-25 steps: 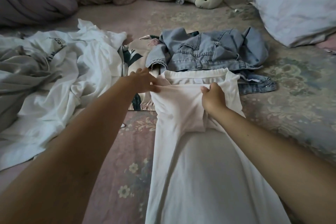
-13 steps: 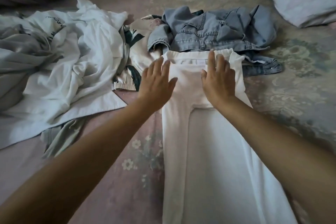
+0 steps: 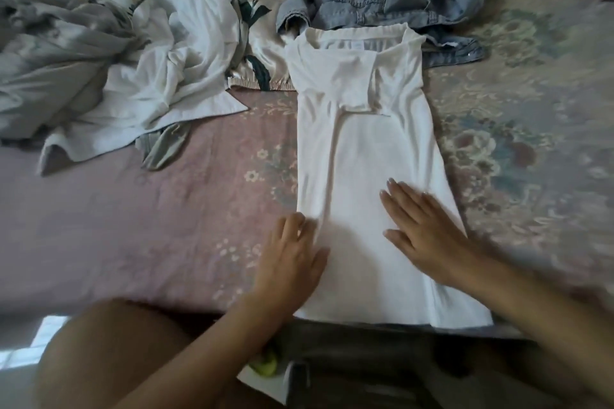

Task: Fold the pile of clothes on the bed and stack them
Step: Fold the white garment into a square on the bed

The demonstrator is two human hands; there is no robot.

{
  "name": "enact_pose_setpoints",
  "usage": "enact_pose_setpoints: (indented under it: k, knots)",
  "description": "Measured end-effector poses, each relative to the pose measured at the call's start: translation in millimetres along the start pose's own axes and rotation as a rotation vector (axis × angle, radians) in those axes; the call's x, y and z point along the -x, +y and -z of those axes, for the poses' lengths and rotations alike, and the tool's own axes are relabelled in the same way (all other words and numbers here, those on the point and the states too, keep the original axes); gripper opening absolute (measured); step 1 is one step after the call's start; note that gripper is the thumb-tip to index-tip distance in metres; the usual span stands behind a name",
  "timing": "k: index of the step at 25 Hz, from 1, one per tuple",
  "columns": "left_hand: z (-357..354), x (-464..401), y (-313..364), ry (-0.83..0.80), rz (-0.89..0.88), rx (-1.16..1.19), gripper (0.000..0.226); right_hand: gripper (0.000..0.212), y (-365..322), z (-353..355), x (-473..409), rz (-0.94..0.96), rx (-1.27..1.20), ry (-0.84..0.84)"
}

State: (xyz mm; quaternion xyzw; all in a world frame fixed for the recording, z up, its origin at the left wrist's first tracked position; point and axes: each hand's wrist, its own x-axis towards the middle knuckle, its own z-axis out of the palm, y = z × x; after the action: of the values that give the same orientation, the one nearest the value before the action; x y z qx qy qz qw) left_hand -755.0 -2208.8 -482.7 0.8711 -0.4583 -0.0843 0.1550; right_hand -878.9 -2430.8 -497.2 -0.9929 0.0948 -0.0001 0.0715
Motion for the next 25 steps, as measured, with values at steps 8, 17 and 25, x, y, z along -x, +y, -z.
enact_pose_setpoints:
  k: [8,17,25]
  knots:
    - [4.6,53.5,43.7,0.100,0.342,0.050,0.041,0.079,-13.0,-16.0,110.6,0.055,0.206,0.009]
    - [-17.3,75.7,42.1,0.190,-0.189,-0.399,0.016,0.053,-1.3,-6.7,121.7,0.142,0.120,0.158]
    - [-39.9,68.3,3.9,0.198,-0.496,-0.383,0.040,0.070,18.5,-24.6,122.4,0.243,0.423,0.104]
